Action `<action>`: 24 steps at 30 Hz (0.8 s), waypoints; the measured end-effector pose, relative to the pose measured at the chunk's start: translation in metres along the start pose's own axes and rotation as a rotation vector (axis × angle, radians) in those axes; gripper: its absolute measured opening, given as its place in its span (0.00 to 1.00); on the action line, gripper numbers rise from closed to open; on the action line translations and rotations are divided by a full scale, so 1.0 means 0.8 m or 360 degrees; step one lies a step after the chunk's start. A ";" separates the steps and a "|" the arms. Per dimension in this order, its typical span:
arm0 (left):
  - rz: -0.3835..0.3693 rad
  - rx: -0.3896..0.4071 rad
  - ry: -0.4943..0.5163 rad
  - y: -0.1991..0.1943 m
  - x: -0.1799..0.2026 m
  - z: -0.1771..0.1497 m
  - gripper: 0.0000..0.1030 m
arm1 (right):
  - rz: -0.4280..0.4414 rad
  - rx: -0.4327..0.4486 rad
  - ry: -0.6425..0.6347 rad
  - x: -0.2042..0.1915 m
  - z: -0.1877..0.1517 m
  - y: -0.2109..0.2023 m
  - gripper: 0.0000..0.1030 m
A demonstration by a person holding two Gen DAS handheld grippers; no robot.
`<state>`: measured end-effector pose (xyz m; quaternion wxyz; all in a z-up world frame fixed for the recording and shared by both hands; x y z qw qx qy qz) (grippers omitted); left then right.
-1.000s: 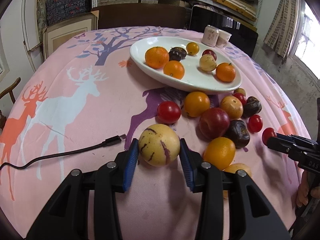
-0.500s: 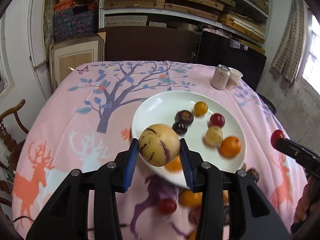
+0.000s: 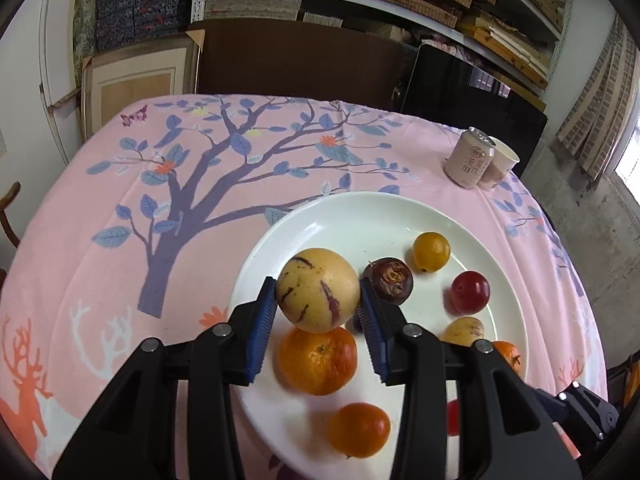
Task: Organize fruits
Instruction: 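Carry the pepino and tomato over the white plate and open both tools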
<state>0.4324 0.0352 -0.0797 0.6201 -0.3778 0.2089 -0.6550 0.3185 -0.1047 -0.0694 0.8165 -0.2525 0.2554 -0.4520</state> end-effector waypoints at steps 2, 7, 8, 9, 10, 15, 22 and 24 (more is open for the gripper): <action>-0.0009 0.0000 -0.0012 0.001 -0.002 -0.002 0.63 | 0.0013 0.0019 0.0034 0.005 0.001 -0.005 0.65; -0.0030 0.0056 -0.0005 -0.028 -0.001 -0.005 0.65 | 0.0031 0.0103 0.0117 0.017 0.002 -0.024 0.73; -0.0029 0.0066 -0.0005 -0.034 -0.002 -0.007 0.66 | 0.0018 0.0133 0.0139 0.023 0.003 -0.030 0.76; -0.0012 0.0086 -0.0005 -0.045 -0.004 -0.013 0.68 | 0.0008 0.0143 0.0151 0.027 0.003 -0.033 0.78; 0.0004 0.0102 -0.0006 -0.053 -0.007 -0.018 0.72 | -0.0005 0.0154 0.0171 0.032 0.003 -0.037 0.78; 0.0099 0.0143 -0.0020 -0.093 -0.030 -0.074 0.75 | 0.0003 0.0188 0.0347 0.063 -0.009 -0.050 0.80; 0.0093 0.0123 -0.0120 -0.133 -0.054 -0.152 0.78 | 0.0009 0.0296 0.0572 0.097 -0.045 -0.091 0.91; 0.0132 0.0097 -0.0114 -0.132 -0.057 -0.166 0.81 | 0.0012 0.0331 0.0646 0.107 -0.054 -0.101 0.93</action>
Point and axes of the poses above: each gripper's, at about its wrist camera, not at the fingertips, and y roughly the way its jaws point, x to its right, z to its top, the point moved 6 cm from there along y, roughly the way its jaws point, and after that the axes turned 5 degrees about -y, right-handed, at the moved point
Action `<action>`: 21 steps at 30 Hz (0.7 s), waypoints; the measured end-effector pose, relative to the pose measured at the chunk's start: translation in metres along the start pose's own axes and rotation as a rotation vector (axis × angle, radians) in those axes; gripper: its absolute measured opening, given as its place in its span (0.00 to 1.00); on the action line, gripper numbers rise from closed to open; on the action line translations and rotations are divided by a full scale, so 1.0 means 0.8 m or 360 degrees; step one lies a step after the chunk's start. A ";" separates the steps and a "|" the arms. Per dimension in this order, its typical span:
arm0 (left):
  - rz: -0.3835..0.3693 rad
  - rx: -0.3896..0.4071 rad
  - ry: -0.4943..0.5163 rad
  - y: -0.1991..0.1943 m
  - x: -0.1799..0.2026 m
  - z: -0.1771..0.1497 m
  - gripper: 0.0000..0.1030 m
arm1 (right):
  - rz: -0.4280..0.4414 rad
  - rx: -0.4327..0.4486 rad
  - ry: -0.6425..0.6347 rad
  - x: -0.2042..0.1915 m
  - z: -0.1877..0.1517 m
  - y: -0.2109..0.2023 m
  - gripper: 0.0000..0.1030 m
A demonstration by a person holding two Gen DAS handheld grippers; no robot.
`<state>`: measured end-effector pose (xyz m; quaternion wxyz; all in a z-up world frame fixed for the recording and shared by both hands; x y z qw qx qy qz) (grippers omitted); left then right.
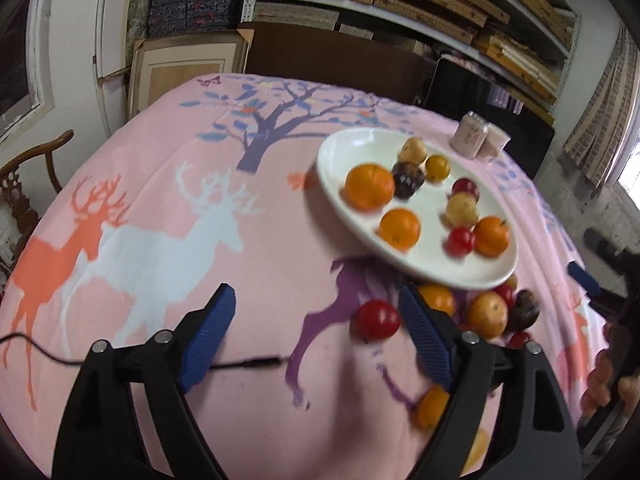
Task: Organize fruits
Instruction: 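Carry the pepino and tomato over the white plate and open both tools, then move the left tool toward a red tomato beside the plate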
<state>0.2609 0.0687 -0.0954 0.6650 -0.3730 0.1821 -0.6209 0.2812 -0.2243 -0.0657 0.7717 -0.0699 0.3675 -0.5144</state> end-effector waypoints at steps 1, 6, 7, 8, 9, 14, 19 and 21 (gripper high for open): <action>0.0014 -0.0019 0.0005 0.003 -0.001 -0.005 0.81 | 0.0008 0.0005 0.0035 0.005 -0.001 -0.003 0.93; 0.0041 -0.0048 0.0015 0.011 -0.001 -0.010 0.81 | 0.0041 -0.0019 0.0113 0.015 -0.003 -0.004 0.93; 0.0047 -0.0049 0.0025 0.011 0.001 -0.011 0.81 | 0.0040 -0.0024 0.0115 0.014 -0.003 -0.003 0.93; 0.0049 -0.0052 0.0035 0.013 0.003 -0.011 0.81 | 0.0041 -0.0028 0.0116 0.013 -0.003 -0.002 0.93; 0.0047 -0.0058 0.0055 0.014 0.006 -0.012 0.81 | 0.0041 -0.0031 0.0115 0.013 -0.004 -0.002 0.93; 0.0065 -0.0065 0.0153 0.017 0.020 -0.018 0.81 | 0.0047 -0.0044 0.0111 0.010 -0.005 -0.001 0.93; 0.0091 -0.0076 0.0226 0.025 0.030 -0.023 0.81 | 0.0042 -0.0060 0.0115 0.010 -0.006 0.001 0.93; 0.0118 -0.0077 0.0260 0.029 0.033 -0.023 0.81 | 0.0040 -0.0065 0.0113 0.010 -0.007 0.001 0.93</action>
Point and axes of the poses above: each gripper's, at about its wrist camera, not at the fingertips, and y roughly the way its jaws point, x to its right, z to its top, the point moved 6 cm from there along y, roughly the way its jaws point, and after that the axes turned 5 degrees about -y, right-handed, at the moved point
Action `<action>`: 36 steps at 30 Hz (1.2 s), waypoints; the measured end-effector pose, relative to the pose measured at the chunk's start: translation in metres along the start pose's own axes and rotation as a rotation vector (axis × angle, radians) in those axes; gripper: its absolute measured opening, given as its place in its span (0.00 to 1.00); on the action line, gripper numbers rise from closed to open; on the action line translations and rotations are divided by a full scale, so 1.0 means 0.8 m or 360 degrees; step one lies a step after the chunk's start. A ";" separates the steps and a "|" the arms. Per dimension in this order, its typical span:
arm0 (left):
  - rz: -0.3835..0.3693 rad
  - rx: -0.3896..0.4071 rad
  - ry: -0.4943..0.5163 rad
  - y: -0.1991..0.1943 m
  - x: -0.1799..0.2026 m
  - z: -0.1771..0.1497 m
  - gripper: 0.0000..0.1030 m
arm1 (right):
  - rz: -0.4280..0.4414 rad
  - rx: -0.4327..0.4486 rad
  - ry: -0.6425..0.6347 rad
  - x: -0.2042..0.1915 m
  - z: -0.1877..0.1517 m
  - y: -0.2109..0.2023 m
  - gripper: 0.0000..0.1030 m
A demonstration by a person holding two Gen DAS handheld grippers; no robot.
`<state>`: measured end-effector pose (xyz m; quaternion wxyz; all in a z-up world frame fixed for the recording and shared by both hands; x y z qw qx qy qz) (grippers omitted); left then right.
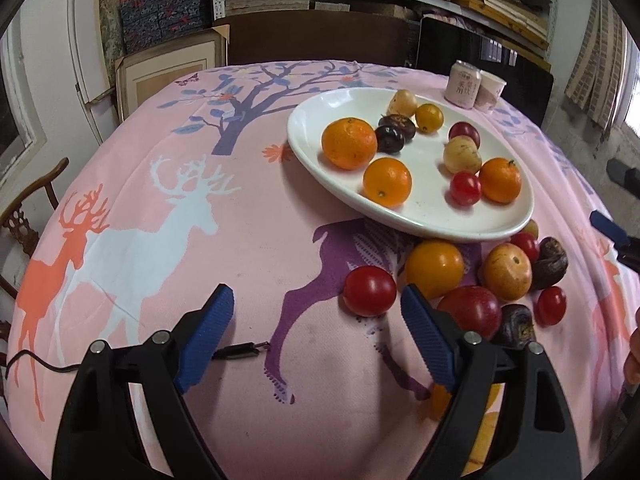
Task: Organize fruits
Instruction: 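Move the left tool toward a red tomato beside the plate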
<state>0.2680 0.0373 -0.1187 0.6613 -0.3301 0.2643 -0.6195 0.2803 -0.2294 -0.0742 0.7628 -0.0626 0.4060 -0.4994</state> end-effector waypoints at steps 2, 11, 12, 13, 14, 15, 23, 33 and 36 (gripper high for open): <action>0.0034 0.0004 0.0037 0.004 0.003 0.001 0.81 | 0.0000 -0.0002 0.0000 0.000 0.000 0.000 0.93; 0.0137 0.0081 -0.0066 -0.006 -0.033 0.012 0.87 | -0.0003 -0.0010 0.0017 0.004 -0.001 0.002 0.93; 0.0103 0.0075 -0.0091 -0.008 -0.035 0.012 0.87 | -0.0001 -0.0011 0.0019 0.004 -0.001 0.002 0.93; 0.0048 0.0068 -0.0111 -0.009 -0.035 0.011 0.87 | -0.0001 -0.0011 0.0017 0.004 -0.001 0.002 0.93; 0.0017 0.0068 -0.0100 -0.010 -0.030 0.010 0.87 | 0.0000 -0.0011 0.0012 0.003 -0.001 0.002 0.93; 0.0005 0.0073 -0.0070 -0.011 -0.024 0.009 0.87 | -0.0001 -0.0011 0.0007 0.003 -0.001 0.002 0.93; -0.0063 0.0045 0.0140 -0.003 0.017 0.000 0.78 | -0.0004 -0.0016 0.0007 0.002 -0.002 0.001 0.93; -0.0195 -0.0024 0.0158 0.008 0.029 -0.001 0.62 | -0.0007 -0.0037 -0.0004 0.000 -0.004 0.003 0.94; -0.0239 -0.0036 0.0158 0.008 0.030 -0.002 0.56 | -0.0016 -0.0046 -0.0011 0.000 -0.005 0.004 0.94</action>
Point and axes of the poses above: each gripper's, at about its wrist camera, not at the fingertips, and y roughly the way its jaws point, x to its right, z to its top, the point moved 6 cm from there along y, roughly the way its jaws point, and after that the axes turned 5 degrees about -y, right-handed, at the moved point
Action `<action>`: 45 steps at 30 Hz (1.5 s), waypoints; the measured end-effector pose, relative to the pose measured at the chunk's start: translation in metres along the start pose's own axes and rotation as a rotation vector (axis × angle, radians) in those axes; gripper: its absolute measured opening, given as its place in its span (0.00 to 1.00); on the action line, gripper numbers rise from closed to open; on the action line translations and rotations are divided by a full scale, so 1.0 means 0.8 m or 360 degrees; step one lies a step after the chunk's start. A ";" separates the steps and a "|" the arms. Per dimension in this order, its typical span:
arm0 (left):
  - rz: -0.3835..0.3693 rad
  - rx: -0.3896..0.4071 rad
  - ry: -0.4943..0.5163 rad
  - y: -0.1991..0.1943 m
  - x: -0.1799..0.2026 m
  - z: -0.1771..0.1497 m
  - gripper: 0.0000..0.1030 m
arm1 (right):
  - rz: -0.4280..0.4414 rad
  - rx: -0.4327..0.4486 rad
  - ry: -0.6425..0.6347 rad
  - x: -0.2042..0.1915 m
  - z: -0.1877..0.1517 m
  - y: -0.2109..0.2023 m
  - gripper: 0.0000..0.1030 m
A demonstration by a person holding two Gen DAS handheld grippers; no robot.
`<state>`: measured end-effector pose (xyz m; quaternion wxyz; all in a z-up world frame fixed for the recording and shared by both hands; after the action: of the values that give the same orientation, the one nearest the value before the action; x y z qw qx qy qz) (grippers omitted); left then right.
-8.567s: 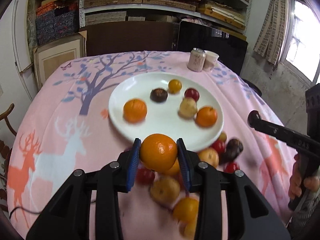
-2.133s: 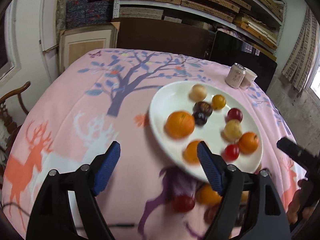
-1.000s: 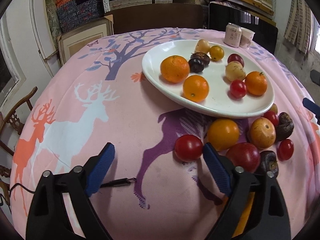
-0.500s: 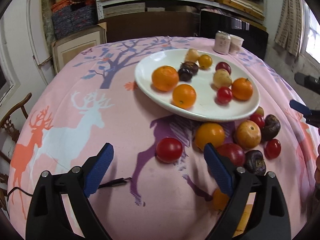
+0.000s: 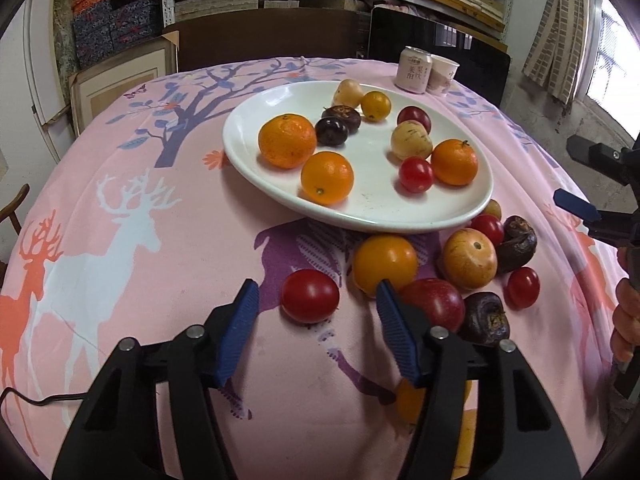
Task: Organize fruits
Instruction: 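Move the left tool toward a red tomato beside the plate, then grasp a red tomato with the left tool while the right tool grasps another red tomato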
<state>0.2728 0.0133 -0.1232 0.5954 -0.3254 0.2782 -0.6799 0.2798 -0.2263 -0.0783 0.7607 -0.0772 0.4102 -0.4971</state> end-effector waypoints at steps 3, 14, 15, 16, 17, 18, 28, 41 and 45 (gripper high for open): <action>-0.0032 -0.0005 0.0008 0.000 0.002 0.001 0.50 | 0.0001 0.0001 0.0003 0.000 0.000 0.000 0.94; -0.0013 -0.0054 -0.0034 0.004 -0.012 -0.001 0.47 | 0.0004 -0.0005 -0.0001 0.000 -0.001 0.001 0.94; -0.0005 -0.0058 -0.0006 0.006 -0.008 -0.003 0.47 | 0.0003 -0.0005 -0.0003 0.000 -0.002 0.001 0.94; 0.0016 -0.0054 0.0025 0.007 -0.003 -0.004 0.46 | 0.0002 -0.0003 -0.0003 0.000 -0.001 0.001 0.94; 0.0032 -0.0042 0.0044 0.006 -0.002 -0.004 0.46 | 0.0000 -0.0003 -0.0005 0.000 -0.001 0.001 0.94; 0.0032 -0.0042 0.0045 0.006 -0.002 -0.004 0.46 | -0.0004 -0.0004 -0.0008 0.000 -0.002 0.001 0.94; 0.0011 -0.0073 0.0025 0.010 -0.002 -0.006 0.29 | -0.0054 -0.0046 -0.0229 -0.021 -0.031 -0.006 0.94; 0.0029 -0.0085 -0.0027 0.009 -0.011 -0.005 0.29 | -0.0256 -0.0322 -0.0574 -0.035 -0.100 0.009 0.40; 0.0041 -0.0083 -0.0010 0.009 -0.009 -0.006 0.29 | -0.0218 -0.0398 -0.0584 -0.040 -0.109 0.020 0.40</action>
<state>0.2744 0.0193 -0.1328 0.5963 -0.3393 0.2982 -0.6635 0.2247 -0.1667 -0.1260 0.7715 -0.2877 0.3172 -0.4706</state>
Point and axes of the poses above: each gripper's, at about its wrist camera, not at the fingertips, and y roughly the way its jaws point, x to its right, z to its top, the point moved 6 cm from there along y, roughly the way its jaws point, and after that the axes turned 5 degrees about -y, right-handed, at the moved point
